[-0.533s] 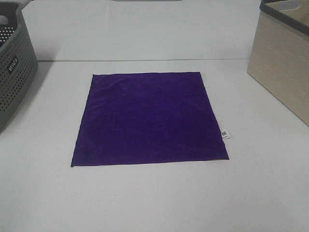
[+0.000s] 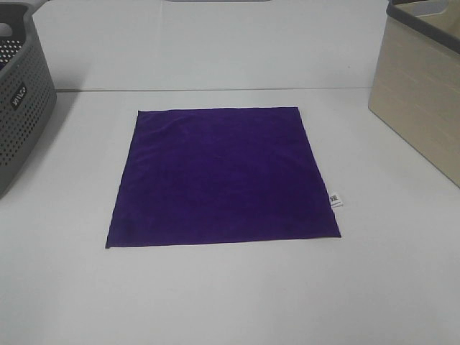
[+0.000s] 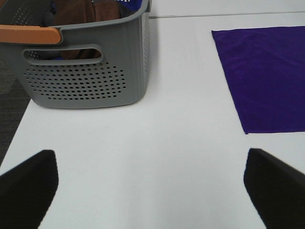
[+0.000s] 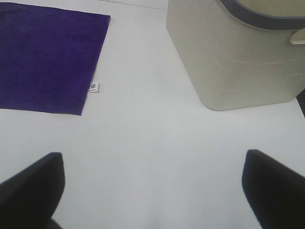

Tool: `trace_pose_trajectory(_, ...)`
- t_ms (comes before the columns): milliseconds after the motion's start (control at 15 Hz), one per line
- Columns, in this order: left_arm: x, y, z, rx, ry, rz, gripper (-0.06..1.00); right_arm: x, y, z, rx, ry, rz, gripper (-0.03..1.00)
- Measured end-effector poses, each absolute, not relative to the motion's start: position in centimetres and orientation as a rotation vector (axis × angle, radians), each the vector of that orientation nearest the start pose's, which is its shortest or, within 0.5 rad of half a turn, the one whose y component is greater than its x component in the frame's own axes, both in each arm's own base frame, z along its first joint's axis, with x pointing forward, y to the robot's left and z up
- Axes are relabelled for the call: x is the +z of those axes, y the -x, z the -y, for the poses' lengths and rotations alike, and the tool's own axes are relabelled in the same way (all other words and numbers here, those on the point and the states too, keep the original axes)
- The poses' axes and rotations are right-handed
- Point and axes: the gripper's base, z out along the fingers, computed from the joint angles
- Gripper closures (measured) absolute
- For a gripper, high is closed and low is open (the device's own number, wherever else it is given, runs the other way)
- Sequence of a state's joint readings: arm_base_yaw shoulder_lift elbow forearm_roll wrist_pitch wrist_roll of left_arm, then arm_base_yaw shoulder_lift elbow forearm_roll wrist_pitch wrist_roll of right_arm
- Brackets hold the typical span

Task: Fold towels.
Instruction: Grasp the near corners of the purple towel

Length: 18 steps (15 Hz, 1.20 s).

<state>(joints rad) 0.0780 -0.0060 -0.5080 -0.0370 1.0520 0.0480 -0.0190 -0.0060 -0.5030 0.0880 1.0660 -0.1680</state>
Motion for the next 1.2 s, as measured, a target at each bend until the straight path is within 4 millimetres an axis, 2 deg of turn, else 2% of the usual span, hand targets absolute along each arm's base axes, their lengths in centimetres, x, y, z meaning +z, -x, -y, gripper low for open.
trace_pose_trajectory(1200,28.02,0.62,0.42,0.036,0.009,-2.021,-0.04,27.8,0.63,-0.7,-0.012,0.154,-2.03,-0.01)
